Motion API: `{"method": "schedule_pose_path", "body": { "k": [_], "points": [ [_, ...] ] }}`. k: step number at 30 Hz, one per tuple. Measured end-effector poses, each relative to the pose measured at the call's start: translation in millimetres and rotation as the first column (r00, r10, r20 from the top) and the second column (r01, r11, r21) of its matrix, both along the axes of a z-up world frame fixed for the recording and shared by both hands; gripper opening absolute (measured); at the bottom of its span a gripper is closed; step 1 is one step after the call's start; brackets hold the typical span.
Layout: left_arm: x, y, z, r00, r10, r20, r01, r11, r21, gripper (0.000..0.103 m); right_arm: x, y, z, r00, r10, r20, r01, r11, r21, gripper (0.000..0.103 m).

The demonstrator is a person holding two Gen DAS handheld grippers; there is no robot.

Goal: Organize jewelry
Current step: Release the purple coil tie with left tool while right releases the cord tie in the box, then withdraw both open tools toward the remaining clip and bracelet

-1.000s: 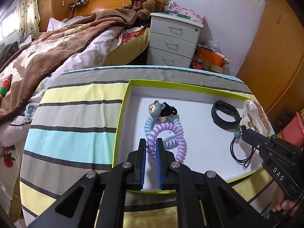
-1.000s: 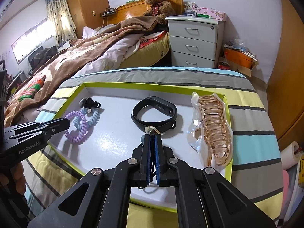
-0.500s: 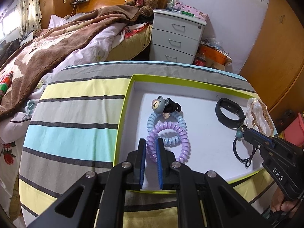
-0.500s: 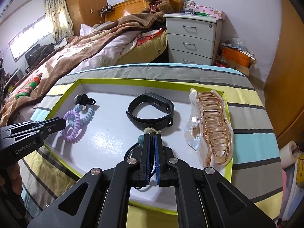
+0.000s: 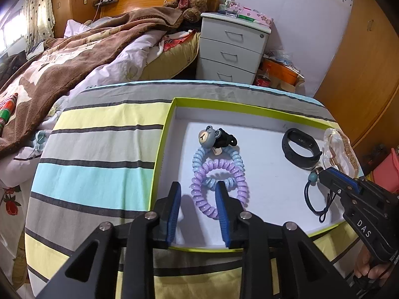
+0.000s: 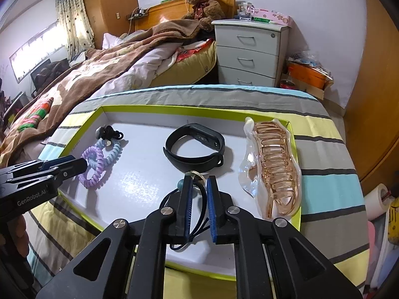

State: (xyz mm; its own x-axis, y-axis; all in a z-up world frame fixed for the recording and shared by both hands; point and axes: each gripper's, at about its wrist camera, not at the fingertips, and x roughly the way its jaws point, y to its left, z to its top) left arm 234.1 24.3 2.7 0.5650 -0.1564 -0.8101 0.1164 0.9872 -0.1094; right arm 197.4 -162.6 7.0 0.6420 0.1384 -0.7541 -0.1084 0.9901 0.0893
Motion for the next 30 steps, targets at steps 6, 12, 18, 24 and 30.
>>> {"method": "schedule_pose_path", "body": {
  "k": [6,12,18,24,30],
  "points": [
    [-6.6,-1.1,6.7,1.0,-0.002,0.018,0.002,1.0,-0.007,0.041,-5.0,-2.7,4.7,1.0,-0.008,0.009,0.008,1.0,0.013,0.024],
    [-18.8,-2.1,17.0,0.999,-0.008,0.036,0.008,1.0,-0.005,0.049,-17.1,-4.0,13.0,0.999,-0.017,0.035,0.016,1.0,0.027,0.024],
    [-38.1,-3.9,31.1,0.997,-0.021,0.068,0.021,1.0,-0.003,0.053,-35.9,-6.7,23.5,0.998,-0.022,0.064,0.02,0.999,0.034,0.024],
    [-60.7,-2.8,43.8,0.995,-0.017,0.098,0.017,1.0,0.01,0.054,-57.3,-9.9,36.3,0.995,-0.023,0.096,0.018,0.998,0.052,0.046],
    [-90.2,-1.8,53.8,0.992,-0.017,0.129,0.015,1.0,0.016,0.055,-80.4,-4.3,45.9,0.992,-0.006,0.128,-0.001,0.999,0.05,0.052]
  ]
}}
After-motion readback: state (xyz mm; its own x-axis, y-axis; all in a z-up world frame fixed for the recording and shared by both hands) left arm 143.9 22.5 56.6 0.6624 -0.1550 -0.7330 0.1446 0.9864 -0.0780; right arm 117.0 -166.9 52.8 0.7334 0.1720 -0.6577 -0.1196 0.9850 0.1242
